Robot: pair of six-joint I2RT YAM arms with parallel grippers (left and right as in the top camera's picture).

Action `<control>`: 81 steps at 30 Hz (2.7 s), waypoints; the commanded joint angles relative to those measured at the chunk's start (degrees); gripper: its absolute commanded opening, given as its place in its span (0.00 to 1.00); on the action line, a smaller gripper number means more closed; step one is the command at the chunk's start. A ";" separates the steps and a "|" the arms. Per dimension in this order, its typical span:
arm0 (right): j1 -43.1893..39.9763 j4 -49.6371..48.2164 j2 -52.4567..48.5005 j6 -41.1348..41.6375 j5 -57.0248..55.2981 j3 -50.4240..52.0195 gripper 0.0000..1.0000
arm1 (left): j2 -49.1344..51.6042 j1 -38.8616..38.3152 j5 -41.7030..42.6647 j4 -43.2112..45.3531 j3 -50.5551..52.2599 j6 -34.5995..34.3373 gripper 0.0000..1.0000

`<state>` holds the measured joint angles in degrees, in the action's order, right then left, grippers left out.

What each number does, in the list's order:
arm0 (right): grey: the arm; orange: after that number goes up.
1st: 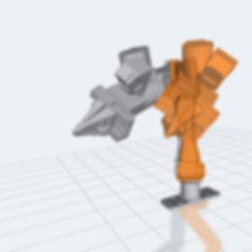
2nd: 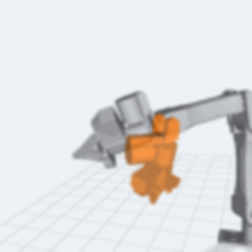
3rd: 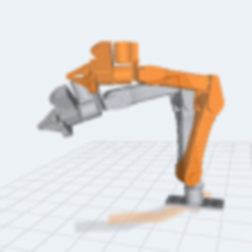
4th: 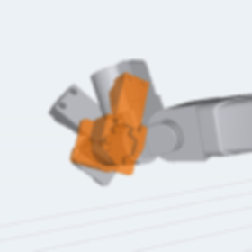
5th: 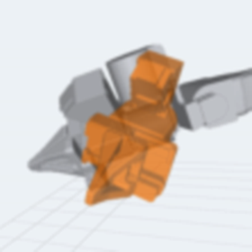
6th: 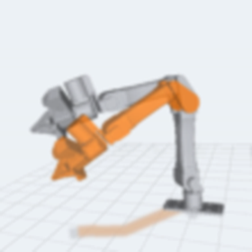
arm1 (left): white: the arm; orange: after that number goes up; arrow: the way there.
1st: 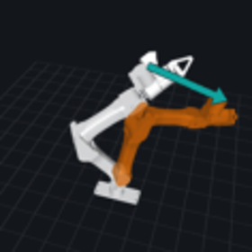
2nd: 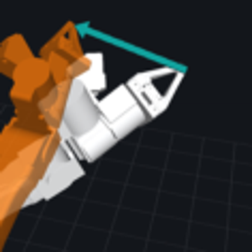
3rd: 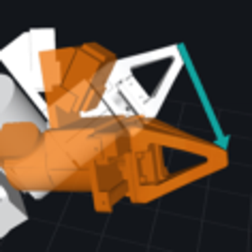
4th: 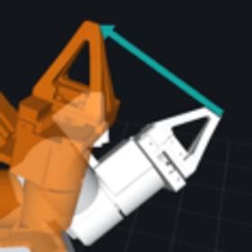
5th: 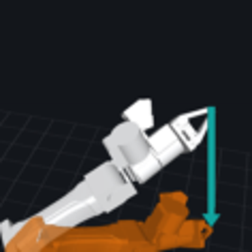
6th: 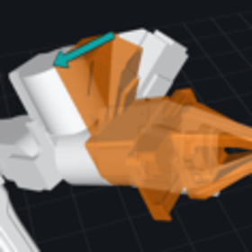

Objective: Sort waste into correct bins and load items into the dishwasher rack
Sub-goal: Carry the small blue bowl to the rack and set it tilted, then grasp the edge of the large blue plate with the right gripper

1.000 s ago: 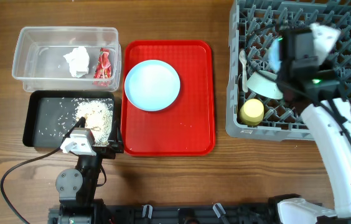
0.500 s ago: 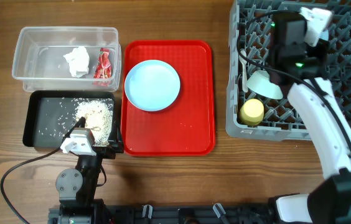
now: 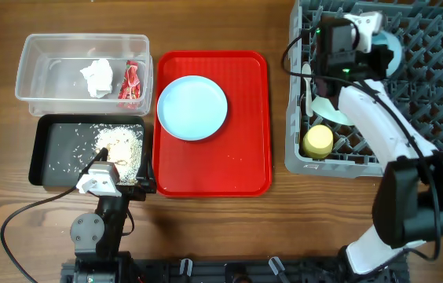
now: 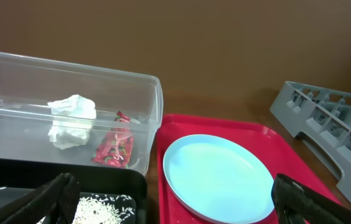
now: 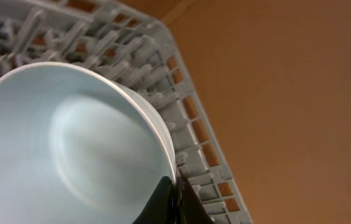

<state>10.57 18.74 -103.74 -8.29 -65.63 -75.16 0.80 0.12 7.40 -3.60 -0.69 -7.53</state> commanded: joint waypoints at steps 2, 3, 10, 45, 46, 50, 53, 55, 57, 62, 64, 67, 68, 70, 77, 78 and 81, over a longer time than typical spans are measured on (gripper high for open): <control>4.76 -0.31 -2.36 -3.37 0.90 -0.59 0.04 | -0.42 0.42 0.48 -0.04 0.37 1.11 1.00; 5.46 -0.11 -2.51 -3.45 0.92 -0.59 0.04 | -0.42 0.42 0.48 -0.04 0.37 1.11 1.00; 9.62 1.16 -2.64 -3.63 -2.38 -0.59 0.07 | -0.42 0.42 0.48 -0.04 0.37 1.11 1.00; 2.58 -11.58 -8.46 -18.12 -2.93 -0.22 0.04 | -0.42 0.42 0.48 -0.04 0.37 1.11 1.00; 3.10 -11.21 -9.05 -17.11 -3.43 -0.22 0.04 | -0.42 0.42 0.48 -0.04 0.37 1.11 1.00; 7.04 -11.21 -8.94 -15.13 -4.46 -0.22 0.04 | -0.42 0.42 0.48 -0.04 0.37 1.14 1.00; 10.23 -11.21 -8.26 -15.37 -4.59 -0.22 0.11 | -0.42 0.42 0.48 -0.04 0.37 1.11 1.00; 11.87 -11.23 -7.82 -15.52 -5.66 -0.22 0.22 | -0.42 0.42 0.48 -0.04 0.37 1.11 1.00; 13.25 -11.21 -7.17 -15.72 -6.49 -0.22 0.31 | -0.42 0.42 0.48 -0.04 0.37 1.11 0.99; 17.55 -10.71 -1.64 -15.85 -3.98 -0.22 0.63 | -0.42 0.42 0.48 -0.04 0.37 1.11 1.00; 19.85 -8.48 1.22 -15.41 -0.37 -0.22 0.68 | -0.42 0.42 0.48 -0.04 0.37 1.11 1.00; 23.78 -1.51 4.96 -9.57 8.61 -0.22 0.72 | -0.42 0.42 0.48 -0.04 0.37 1.11 1.00; 24.72 1.14 5.75 -6.78 12.31 -0.22 0.73 | -0.42 0.42 0.48 -0.04 0.37 1.11 1.00; 26.64 8.35 7.28 1.27 27.26 -0.22 0.73 | -0.42 0.42 0.48 -0.04 0.37 1.11 1.00; 27.47 14.71 6.21 38.47 82.07 -0.22 0.61 | -0.42 0.42 0.48 -0.04 0.37 1.14 1.00; 27.47 14.58 5.64 42.93 82.23 -0.22 0.61 | -0.42 0.42 0.48 -0.04 0.37 1.11 1.00; 27.36 14.53 3.54 51.39 76.81 -0.22 0.57 | -0.42 0.42 0.48 -0.04 0.37 1.11 1.00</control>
<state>38.17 33.54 -97.06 23.24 4.05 -75.42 0.80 0.12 7.40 -3.57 -0.69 -7.51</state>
